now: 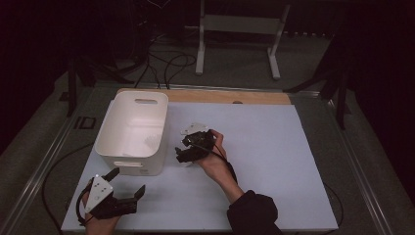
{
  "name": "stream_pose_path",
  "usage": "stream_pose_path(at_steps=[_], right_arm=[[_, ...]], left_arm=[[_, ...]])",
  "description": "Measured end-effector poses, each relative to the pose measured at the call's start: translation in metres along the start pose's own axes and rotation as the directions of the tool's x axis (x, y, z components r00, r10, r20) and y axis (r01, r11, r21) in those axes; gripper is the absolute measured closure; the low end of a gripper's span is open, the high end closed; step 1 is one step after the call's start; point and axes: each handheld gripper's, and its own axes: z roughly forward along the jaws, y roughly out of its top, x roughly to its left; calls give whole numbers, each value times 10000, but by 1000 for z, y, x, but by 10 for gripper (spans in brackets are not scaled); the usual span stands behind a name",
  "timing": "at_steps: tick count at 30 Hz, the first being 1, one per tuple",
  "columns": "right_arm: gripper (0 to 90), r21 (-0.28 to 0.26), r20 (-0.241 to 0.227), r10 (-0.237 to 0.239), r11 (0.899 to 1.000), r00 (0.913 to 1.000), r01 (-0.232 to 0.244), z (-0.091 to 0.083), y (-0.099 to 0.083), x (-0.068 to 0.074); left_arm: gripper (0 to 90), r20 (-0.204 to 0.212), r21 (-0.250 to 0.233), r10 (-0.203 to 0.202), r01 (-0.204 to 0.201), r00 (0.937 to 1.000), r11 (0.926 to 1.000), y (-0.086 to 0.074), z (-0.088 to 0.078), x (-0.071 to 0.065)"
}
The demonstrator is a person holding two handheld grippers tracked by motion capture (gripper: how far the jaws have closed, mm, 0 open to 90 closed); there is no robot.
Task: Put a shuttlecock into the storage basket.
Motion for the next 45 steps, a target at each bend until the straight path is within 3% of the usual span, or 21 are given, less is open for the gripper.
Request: stream_pose_path(at_steps=[29,45], right_arm=[[242,919,389,-555,9944,9977,518,14,-6,6],[382,965,890,-122,9953,9960,36,4,-10,-10]], left_arm=[[0,6,-1,-11,11,10000,10000,0,0,0],[0,-7,44,0,0,10000,10000,0,0,0]])
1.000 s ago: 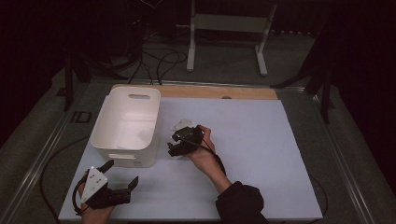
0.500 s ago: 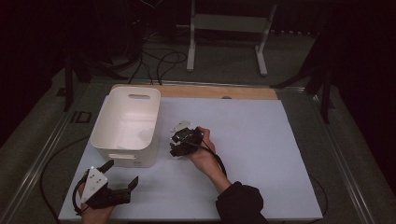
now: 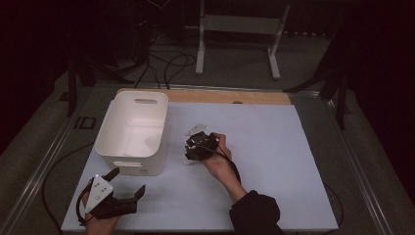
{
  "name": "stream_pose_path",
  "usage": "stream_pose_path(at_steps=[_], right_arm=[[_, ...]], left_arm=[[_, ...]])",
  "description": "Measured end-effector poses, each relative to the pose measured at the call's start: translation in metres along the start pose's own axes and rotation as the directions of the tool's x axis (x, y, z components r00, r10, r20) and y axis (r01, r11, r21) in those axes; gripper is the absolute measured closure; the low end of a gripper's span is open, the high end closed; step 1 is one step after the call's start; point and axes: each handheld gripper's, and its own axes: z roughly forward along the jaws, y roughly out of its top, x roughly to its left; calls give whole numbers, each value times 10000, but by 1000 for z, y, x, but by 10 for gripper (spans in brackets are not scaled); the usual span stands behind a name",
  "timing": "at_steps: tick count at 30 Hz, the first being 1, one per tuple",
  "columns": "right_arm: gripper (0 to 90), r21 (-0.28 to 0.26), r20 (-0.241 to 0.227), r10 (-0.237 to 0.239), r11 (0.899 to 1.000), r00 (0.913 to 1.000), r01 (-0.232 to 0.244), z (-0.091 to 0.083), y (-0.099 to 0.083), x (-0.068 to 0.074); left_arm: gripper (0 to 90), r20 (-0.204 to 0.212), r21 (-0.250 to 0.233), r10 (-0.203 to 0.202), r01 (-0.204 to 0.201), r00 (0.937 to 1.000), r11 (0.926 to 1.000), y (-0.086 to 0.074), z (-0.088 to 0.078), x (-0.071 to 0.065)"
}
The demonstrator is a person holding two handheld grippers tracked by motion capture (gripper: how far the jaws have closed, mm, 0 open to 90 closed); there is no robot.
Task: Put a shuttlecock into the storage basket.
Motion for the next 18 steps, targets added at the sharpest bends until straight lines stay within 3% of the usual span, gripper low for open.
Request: stream_pose_path(at_steps=[15,18], right_arm=[[589,121,-93,255,9996,9996,-254,-5,-11,-15],[668,227,-216,447,9988,9988,-442,-3,-16,-18]], left_arm=[[0,1,-14,32,-32,10000,10000,0,0,0],[0,1,-7,40,-40,10000,10000,0,0,-1]])
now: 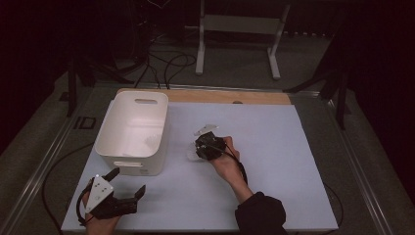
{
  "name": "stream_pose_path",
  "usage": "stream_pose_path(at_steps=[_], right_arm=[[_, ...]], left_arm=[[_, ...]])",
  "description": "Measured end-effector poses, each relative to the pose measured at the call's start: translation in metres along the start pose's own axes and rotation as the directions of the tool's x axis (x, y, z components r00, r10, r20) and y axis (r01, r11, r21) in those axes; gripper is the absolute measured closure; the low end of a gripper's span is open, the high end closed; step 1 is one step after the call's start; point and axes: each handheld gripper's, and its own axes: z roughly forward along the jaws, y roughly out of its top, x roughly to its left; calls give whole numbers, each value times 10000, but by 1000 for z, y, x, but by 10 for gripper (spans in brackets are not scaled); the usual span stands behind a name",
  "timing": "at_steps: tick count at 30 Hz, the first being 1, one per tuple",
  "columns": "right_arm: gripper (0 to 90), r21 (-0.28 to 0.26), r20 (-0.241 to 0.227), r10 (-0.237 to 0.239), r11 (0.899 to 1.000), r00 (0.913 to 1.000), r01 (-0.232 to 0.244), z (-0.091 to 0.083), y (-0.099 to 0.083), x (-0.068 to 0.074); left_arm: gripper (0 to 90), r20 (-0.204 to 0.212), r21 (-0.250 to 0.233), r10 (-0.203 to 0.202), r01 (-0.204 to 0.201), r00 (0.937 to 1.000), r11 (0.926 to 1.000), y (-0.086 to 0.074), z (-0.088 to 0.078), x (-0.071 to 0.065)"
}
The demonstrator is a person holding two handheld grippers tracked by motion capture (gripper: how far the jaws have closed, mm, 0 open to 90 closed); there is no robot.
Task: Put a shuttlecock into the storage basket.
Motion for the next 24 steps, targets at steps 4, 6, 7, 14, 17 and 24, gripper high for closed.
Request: stream_pose_path(at_steps=[4,6,7,14,17,24], right_arm=[[767,-77,-258,166,9998,9995,-168,-2,0,-3],[789,-11,-296,229,9997,9993,-229,-3,0,-4],[796,33,-289,279,9996,9992,-278,-3,0,-4],[867,-8,-377,268,9996,9989,-268,-3,-1,-4],[891,-93,-310,225,9997,9993,-228,-5,0,-3],[892,-229,-302,165,9996,9994,-172,-8,1,-2]], left_arm=[[0,-5,-1,-16,16,10000,10000,0,0,0],[0,-3,-12,-12,12,10000,10000,0,0,0],[0,-2,-13,-8,8,10000,10000,0,0,0],[0,-12,-6,-1,1,10000,10000,0,0,0],[0,-13,-17,10,-10,10000,10000,0,0,0],[0,-17,-32,14,-14,10000,10000,0,0,0]])
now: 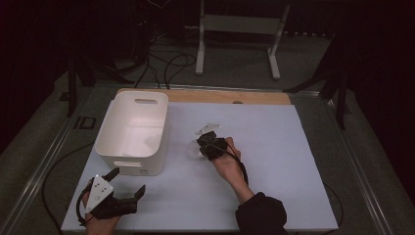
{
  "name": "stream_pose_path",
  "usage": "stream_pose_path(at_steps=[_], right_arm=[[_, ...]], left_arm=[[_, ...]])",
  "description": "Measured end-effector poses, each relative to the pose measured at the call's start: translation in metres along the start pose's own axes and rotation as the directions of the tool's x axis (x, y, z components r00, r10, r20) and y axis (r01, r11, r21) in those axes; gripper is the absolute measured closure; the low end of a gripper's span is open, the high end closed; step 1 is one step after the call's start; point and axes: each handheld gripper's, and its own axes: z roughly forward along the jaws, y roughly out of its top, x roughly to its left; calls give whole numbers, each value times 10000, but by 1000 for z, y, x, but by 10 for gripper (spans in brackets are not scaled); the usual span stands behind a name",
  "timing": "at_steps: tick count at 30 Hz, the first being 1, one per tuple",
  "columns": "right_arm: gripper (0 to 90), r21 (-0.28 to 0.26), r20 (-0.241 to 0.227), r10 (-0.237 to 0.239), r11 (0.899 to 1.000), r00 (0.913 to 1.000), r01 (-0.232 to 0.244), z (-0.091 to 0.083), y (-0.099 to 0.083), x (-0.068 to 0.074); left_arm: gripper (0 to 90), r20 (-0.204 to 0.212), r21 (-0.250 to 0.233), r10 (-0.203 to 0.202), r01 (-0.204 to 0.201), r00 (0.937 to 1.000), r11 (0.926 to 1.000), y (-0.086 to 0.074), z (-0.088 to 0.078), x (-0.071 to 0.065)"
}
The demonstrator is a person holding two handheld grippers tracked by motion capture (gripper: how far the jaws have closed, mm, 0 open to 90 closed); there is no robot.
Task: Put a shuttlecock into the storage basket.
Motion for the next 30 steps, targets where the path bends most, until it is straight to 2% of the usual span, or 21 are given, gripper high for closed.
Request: stream_pose_path(at_steps=[30], right_arm=[[892,-656,-5,125,9978,9999,-125,-16,6,4]], left_arm=[[0,7,-7,-10,10,10000,10000,0,0,0]])
